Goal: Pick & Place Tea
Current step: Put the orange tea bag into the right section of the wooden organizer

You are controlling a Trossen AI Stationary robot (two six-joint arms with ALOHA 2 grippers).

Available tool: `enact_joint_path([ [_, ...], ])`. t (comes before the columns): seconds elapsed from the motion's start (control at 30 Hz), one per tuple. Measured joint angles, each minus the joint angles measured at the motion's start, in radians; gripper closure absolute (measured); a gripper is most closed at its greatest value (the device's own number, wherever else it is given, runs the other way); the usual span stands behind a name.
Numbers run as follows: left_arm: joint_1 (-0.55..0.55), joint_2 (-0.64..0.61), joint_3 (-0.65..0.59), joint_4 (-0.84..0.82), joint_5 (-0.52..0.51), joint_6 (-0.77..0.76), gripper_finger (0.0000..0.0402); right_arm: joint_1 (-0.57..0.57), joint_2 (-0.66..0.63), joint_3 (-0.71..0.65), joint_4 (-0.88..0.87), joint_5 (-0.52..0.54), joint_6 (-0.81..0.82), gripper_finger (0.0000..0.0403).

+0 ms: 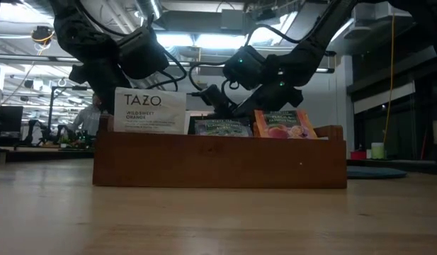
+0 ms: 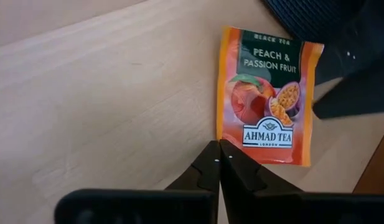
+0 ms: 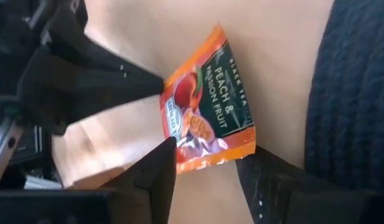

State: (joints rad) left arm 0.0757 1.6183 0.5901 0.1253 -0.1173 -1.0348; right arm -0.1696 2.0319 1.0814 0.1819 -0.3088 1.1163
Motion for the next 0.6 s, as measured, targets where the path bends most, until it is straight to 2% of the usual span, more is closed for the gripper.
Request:
enact_joint_path([
  [0.3,0.000,-0.001,0.001,-0.002,0.005,0.012,0.0400,-0.001,0.000,0.001,0.001,0.057,-0.024,0.0291],
  [0.6,0.000,-0.003,0.002,-0.002,0.036,0.050,0.0386,-0.001,0.000,0.001,0.021,0.016,-0.074,0.0394],
])
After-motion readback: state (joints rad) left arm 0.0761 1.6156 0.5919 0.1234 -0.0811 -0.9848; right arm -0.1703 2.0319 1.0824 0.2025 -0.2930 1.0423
